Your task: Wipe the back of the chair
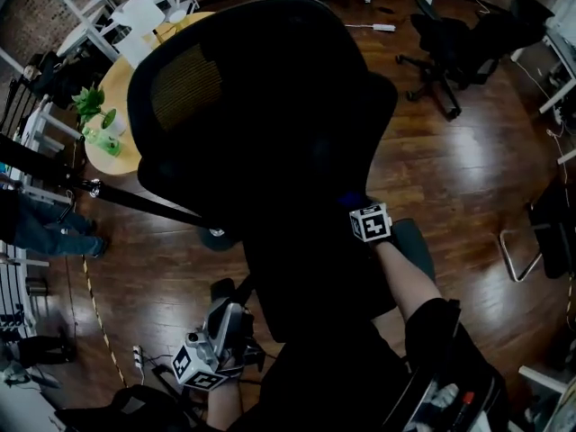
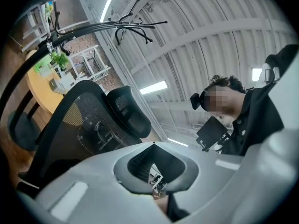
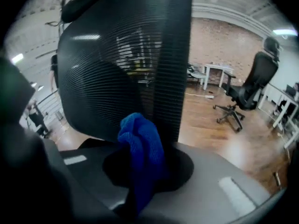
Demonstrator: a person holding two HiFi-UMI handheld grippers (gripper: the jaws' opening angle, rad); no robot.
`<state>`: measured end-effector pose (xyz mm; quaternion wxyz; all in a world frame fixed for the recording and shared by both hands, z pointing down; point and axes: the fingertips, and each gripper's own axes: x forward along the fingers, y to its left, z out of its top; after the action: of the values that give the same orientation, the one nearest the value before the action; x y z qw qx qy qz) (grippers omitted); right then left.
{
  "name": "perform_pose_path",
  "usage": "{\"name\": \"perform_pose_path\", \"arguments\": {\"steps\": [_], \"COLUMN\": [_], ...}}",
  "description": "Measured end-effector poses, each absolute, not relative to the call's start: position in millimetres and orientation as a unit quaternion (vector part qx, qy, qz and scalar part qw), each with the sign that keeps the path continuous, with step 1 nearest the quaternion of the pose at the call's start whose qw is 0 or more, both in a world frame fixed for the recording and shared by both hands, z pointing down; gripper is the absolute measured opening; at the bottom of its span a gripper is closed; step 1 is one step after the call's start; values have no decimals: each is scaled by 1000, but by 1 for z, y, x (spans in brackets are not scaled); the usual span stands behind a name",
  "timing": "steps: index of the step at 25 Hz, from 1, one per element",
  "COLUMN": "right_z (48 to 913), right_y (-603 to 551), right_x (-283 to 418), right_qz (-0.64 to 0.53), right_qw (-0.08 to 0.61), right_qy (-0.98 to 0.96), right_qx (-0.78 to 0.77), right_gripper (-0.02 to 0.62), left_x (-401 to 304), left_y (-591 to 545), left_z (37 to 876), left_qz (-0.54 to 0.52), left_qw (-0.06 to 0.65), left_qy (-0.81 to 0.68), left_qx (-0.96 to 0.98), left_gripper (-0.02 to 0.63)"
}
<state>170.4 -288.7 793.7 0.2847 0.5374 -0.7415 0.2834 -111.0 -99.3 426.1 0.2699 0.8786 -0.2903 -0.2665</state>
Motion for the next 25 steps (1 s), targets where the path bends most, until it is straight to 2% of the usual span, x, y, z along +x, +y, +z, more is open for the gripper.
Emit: {"name": "perform_pose_path", "arguments": {"steps": [5,8,14,17,21,25], "right_z": [795,759,547,444,352,316], "right_y": [-284,-283,-254,-209,-148,-107], "right_x": [178,161,140,144,157,163], "right_qz": [312,307,195,157,99,75], "right_qw": [252,185,-68,-169,-243,-282], "right_qy": [-725,-749,-834,-859,-868,-865], "right_qx": [560,558,511,457,422,408], "right_gripper": [35,35,35,35,35,35], "left_x": [-102,-106,-101,-96,-91,-86], "left_y": [-98,-95,-94,-87,-78,-71], "left_z": [421,416,389,374,354,343], "left_qz": [-260,-263,-297,-308,-333,-350], "left_qw": [262,253,222,205,193,189], "left_qy": [-287,-285,-252,-232,-208,-189], "left_qx": [884,886,894,900,899,898], "left_gripper": [2,2,2,2,2,2]}}
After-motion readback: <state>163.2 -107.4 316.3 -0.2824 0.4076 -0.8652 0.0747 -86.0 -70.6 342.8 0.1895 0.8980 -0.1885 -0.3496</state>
